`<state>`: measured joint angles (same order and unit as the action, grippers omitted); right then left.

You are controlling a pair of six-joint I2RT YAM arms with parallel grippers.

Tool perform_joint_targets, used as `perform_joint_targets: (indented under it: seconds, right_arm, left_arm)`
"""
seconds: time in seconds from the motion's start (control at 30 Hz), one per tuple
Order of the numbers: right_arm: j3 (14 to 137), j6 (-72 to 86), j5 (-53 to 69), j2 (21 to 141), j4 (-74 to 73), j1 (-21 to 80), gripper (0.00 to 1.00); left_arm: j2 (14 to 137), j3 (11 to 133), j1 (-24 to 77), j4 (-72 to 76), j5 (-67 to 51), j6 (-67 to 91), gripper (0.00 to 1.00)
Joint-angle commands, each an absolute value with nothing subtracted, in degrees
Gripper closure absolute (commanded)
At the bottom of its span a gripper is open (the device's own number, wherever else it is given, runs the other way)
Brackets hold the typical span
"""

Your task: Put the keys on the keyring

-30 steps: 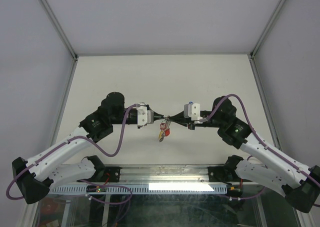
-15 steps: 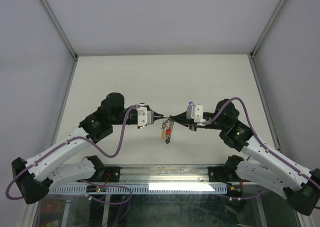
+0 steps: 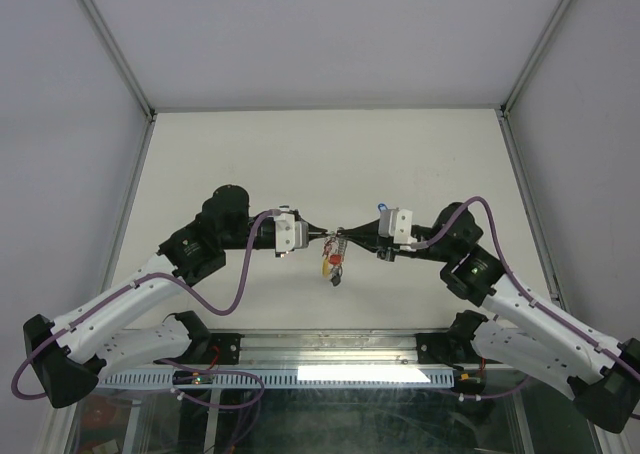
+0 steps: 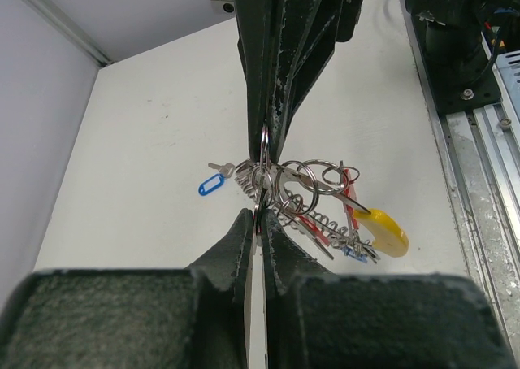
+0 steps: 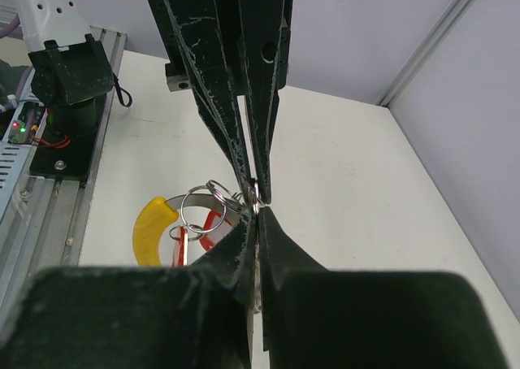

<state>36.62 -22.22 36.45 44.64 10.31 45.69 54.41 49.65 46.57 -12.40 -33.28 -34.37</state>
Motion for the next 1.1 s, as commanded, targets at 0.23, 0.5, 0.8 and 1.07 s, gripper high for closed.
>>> perform_joint_targets:
  seconds: [0.23,0.5,0.8,1.07]
  right_arm:
    - [37.4,-20.2,33.3,41.8,17.6,46.1,1.00]
    - [36.9,-19.4,32.2,41.5,19.8,46.0,1.00]
    - [36.4,-18.4,31.5,41.3,22.5,46.1,1.00]
    - [35.3,-16.9,30.9,41.5,25.5,46.1,1.00]
  left_arm:
    - [54.5,49.2,47.1,-11.9,-30.1,-36.2,1.00]
    - [55.1,48.7,47.0,-10.9,-30.1,-36.2,1.00]
    - [55.7,47.9,47.1,-9.8,-30.3,-36.2,1.00]
    - [55.7,47.2,47.1,-9.8,-30.4,-36.2,1.00]
